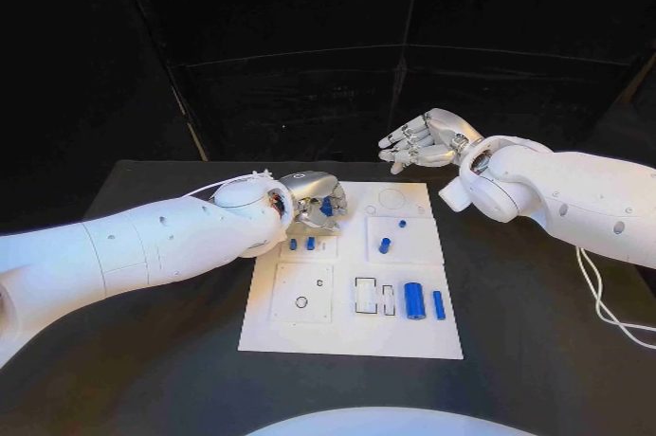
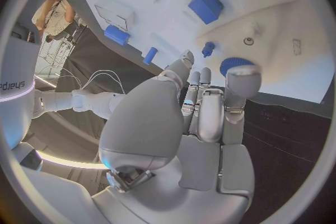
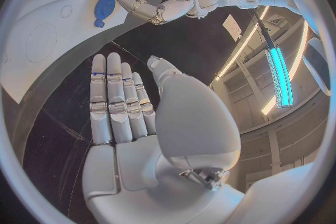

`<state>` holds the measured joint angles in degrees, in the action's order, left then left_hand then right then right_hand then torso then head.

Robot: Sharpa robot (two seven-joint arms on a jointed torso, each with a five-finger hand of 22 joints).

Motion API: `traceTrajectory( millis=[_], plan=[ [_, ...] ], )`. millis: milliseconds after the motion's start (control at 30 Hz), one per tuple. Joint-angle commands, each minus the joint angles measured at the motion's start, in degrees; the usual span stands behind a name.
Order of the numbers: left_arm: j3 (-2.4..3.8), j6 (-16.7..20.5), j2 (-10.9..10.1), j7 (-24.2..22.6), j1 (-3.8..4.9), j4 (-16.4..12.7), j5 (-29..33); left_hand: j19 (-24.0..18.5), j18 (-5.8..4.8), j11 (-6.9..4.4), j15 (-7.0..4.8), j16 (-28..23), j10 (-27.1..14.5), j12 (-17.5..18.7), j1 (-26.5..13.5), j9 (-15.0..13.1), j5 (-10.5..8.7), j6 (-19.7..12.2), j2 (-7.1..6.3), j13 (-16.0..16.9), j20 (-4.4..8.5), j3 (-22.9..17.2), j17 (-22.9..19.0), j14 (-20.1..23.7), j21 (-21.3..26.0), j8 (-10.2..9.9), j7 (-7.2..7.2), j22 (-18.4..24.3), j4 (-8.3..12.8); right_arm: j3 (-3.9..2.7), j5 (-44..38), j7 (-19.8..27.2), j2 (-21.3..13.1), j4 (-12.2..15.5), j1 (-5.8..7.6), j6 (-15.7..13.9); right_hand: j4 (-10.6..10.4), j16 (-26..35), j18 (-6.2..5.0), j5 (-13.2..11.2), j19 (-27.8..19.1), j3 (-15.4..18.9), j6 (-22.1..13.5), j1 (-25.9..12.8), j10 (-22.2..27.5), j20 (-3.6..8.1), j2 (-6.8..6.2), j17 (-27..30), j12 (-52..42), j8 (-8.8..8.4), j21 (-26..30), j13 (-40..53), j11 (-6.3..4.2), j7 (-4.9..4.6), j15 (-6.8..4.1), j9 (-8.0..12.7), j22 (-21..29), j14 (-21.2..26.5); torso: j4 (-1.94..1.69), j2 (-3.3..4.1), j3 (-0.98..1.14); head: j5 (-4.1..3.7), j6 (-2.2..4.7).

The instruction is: Assemble the parts on the task board

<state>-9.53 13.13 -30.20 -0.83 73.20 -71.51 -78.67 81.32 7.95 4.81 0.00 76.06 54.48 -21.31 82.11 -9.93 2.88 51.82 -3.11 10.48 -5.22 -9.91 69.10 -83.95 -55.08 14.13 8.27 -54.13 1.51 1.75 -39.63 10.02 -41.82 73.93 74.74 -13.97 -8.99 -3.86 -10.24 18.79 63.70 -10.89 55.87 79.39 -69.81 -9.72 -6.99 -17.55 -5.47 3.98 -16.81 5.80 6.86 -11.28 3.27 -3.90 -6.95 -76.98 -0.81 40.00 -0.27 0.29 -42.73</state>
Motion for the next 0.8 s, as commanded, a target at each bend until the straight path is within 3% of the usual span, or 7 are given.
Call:
traceTrajectory(
  millis=[33, 800],
  plan=[
    [0.05, -2.1, 0.7, 1.6, 0.05, 1.0, -3.2, 0.4, -0.42, -0.10, -0.43, -0.2, 0.7, 0.5, -0.3, 0.2, -0.07, 0.7, 0.09, -0.4, 0.09, -0.5, -0.2, -1.5, -0.5, -0.3, -0.13, -0.2, 0.1, -0.03, 0.1, 0.5, 0.1, 0.1, 0.10, 0.1, -0.1, 0.1, -0.30, 0.3, 0.3, 0.2, -0.3, -0.1, 0.3, 0.03, 0.20, 0.1, 0.2, 0.05, 0.3, -0.1, 0.16, -0.04, 0.20, 0.0, 0.1, 0.2, -0.04, -0.02, 0.01, -0.01, -0.01],
    [0.02, -8.1, 2.5, 5.8, 0.01, 2.8, -4.2, 0.9, -0.54, -0.37, -0.76, -0.5, 3.8, 2.4, -1.1, 1.9, -0.07, 3.4, -0.31, -3.1, 0.52, -4.2, -1.9, -1.8, -0.7, -1.8, -0.29, -0.5, 0.4, -0.04, 0.1, 0.5, 0.2, 0.1, 0.11, 0.2, 0.0, 0.1, -0.30, 0.3, 0.3, 0.2, -0.3, 0.0, 0.4, 0.04, 0.25, 0.1, 0.2, 0.05, 0.3, -0.1, 0.15, -0.04, 0.19, 0.0, 0.1, 0.2, -0.13, -0.06, -0.01, -0.29, -0.40]
  ],
)
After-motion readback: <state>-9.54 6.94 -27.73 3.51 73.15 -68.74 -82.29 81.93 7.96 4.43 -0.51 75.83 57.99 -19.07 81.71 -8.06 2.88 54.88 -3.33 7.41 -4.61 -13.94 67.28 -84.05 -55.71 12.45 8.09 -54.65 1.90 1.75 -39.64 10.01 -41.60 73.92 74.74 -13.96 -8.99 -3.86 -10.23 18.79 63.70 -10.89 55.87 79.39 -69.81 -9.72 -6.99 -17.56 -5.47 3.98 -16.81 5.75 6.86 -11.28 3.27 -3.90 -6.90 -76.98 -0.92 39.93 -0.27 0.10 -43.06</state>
